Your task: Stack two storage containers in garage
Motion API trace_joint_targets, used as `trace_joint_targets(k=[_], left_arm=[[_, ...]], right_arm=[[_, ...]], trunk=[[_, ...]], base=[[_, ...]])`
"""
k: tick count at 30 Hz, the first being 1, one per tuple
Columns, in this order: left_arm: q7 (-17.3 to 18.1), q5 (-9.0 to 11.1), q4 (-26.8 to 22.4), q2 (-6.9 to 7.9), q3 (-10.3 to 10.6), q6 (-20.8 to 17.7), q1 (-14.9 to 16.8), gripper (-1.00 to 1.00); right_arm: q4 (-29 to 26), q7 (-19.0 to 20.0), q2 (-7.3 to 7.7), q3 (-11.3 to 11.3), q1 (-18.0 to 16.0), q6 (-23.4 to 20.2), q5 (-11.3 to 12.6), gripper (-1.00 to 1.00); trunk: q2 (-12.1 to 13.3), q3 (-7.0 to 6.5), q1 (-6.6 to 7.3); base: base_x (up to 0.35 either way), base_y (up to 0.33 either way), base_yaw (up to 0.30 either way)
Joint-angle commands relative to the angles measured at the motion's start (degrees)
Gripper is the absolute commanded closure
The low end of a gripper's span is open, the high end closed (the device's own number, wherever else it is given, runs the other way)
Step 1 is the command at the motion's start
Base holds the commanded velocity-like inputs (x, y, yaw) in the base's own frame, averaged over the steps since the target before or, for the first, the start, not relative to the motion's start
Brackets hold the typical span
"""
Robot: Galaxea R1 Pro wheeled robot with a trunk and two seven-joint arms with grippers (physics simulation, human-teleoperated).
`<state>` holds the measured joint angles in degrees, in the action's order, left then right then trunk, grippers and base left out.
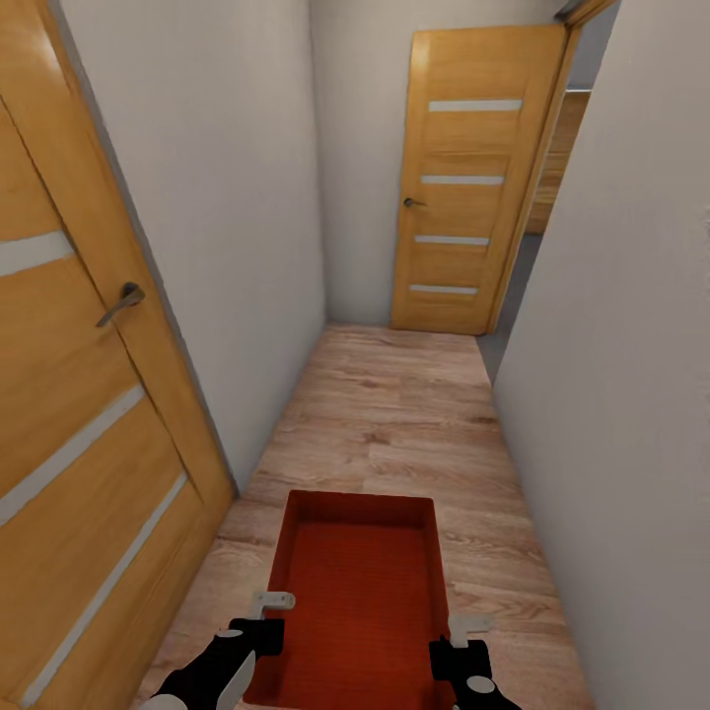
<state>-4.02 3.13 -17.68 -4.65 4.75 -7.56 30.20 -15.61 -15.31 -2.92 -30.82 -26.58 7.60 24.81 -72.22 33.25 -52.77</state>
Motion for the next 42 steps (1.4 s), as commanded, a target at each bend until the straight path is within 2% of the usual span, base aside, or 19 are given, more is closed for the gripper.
trace_joint_targets(k=[1, 7, 31, 42], left_arm=[[-0.6, 1.0, -0.2, 0.08, 0.8, -0.3, 0.0, 1.00], [-0.6, 1.0, -0.2, 0.08, 0.8, -0.3, 0.0, 1.00], [-0.6, 1.0, -0.2, 0.08, 0.8, -0.3, 0.0, 1.00], [-0.6, 1.0, -0.3, 0.08, 0.8, -0.3, 0.0, 1.00]], right_arm=[[1.5, -0.3, 0.64, -0.5, -0.1, 0.3, 0.9, 1.00], [1.5, -0.3, 0.64, -0.5, -0.1, 0.2, 0.9, 1.00], [1.5, -0.3, 0.64, -0.5, -0.1, 0.3, 0.9, 1.00], [1.5, -0.3, 0.64, -0.5, -0.1, 0.2, 0.9, 1.00]], trunk=[[0.0, 0.05, -0.03], [0.0, 0.05, -0.03], [0.0, 0.05, -0.03], [0.0, 0.05, -0.03]], base=[[0.323, 0.000, -0.247], [0.323, 0.000, -0.182], [0.323, 0.000, -0.004], [0.323, 0.000, -0.128]])
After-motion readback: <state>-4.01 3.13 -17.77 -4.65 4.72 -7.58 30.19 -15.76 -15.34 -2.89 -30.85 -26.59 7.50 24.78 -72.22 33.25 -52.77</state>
